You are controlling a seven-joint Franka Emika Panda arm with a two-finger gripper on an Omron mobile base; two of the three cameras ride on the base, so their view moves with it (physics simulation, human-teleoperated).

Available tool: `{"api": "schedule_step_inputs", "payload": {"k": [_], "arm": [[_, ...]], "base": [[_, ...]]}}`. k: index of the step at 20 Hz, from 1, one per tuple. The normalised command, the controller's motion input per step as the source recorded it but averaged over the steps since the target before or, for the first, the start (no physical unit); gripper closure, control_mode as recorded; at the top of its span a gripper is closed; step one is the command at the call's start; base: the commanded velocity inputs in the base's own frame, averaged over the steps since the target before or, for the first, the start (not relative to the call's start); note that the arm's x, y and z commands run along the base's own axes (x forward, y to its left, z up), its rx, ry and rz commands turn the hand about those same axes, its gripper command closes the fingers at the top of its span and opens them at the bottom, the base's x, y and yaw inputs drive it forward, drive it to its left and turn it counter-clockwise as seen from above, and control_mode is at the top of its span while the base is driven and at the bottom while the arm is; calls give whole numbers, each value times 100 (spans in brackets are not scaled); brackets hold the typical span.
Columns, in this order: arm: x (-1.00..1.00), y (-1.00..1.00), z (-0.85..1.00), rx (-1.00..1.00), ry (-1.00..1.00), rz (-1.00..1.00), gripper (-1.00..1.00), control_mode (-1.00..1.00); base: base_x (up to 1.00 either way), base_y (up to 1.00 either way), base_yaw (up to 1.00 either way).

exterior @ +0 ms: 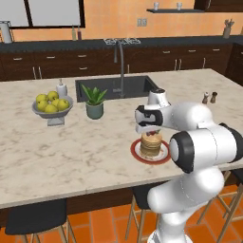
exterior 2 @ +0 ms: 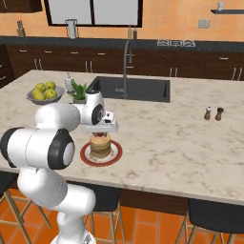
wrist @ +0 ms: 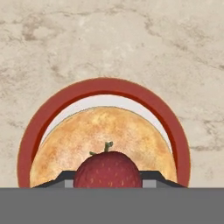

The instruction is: Take the strawberry from the fridge and place it on top of the pancake, located on the dining counter.

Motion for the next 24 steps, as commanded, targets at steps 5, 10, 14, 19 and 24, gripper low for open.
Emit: {"api": "schedule_step_inputs", "payload": {"k": [5, 10, 14, 19, 24], "arm": [[-15, 0, -35, 0, 0, 0, 100, -100], [-29, 0, -33, 0, -5, 0, -100, -100], [-32, 0, -30, 0, -1, 0, -100, -100], [-5, 0, -4, 0, 0, 0, -100, -100], [-2, 0, 29, 0, 0, 0, -100, -100]], "base": [[0, 0, 0], [0, 0, 0], [0, 0, 0], [0, 0, 0], [0, 0, 0]]}}
